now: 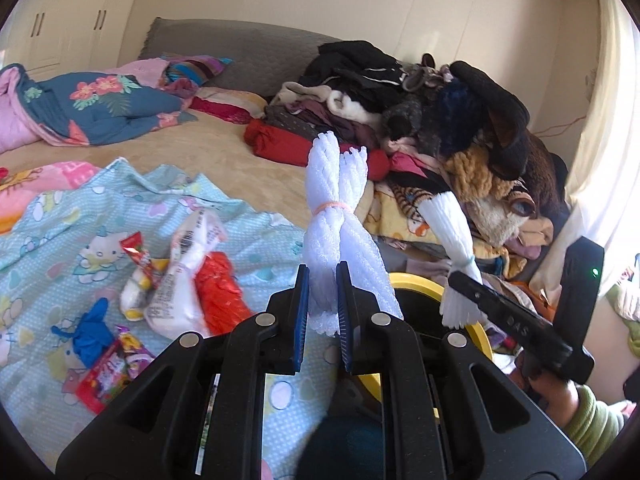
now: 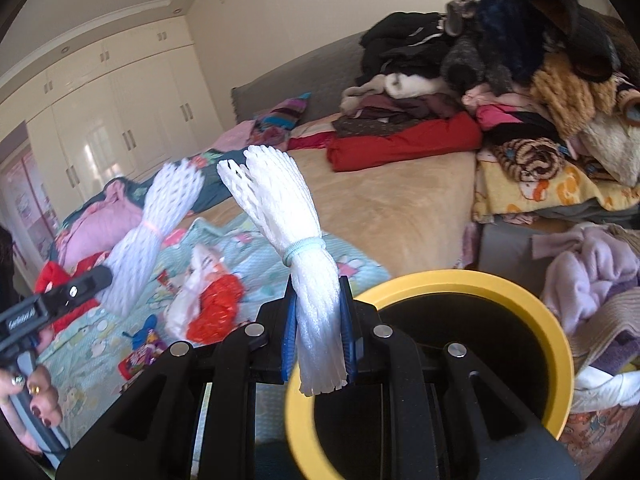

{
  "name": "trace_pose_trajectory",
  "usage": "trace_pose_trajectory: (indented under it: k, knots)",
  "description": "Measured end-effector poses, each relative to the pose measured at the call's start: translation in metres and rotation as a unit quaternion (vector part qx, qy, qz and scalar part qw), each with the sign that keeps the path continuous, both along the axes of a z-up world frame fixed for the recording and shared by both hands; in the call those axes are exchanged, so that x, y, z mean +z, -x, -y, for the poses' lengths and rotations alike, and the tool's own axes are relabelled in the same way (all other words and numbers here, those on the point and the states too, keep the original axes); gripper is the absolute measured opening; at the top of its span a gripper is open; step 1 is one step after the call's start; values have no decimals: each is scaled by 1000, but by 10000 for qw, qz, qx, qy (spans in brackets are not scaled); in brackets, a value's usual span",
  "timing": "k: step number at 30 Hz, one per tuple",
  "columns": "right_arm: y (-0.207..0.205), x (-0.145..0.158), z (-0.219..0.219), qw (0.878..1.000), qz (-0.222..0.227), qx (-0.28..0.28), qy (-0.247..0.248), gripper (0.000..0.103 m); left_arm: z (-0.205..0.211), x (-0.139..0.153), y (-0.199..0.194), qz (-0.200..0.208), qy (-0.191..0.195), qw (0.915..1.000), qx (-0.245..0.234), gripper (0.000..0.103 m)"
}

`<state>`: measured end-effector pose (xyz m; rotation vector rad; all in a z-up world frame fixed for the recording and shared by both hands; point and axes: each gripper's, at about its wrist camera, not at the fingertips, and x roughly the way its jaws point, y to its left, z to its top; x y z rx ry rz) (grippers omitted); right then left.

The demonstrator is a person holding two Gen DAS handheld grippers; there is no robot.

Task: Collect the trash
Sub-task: 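Lift the left gripper's mesh sleeve while the right gripper carries its sleeve toward the bin, then open both grippers over the yellow-rimmed bin, dropping the mesh sleeves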

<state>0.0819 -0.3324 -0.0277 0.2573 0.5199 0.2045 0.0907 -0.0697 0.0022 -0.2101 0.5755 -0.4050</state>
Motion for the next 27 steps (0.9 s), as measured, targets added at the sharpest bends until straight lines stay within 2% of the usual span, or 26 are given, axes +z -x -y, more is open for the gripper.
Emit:
trace_pose_trajectory:
  k: [10, 27]
  knots:
    - [-4, -9, 42, 9987, -172, -465, -121, 18, 38, -14, 0, -166, -71, 9990, -397, 8]
    - [-6, -51, 83, 9916, -937, -844, -271, 19, 108, -51, -10, -576, -414, 9929, -958, 9]
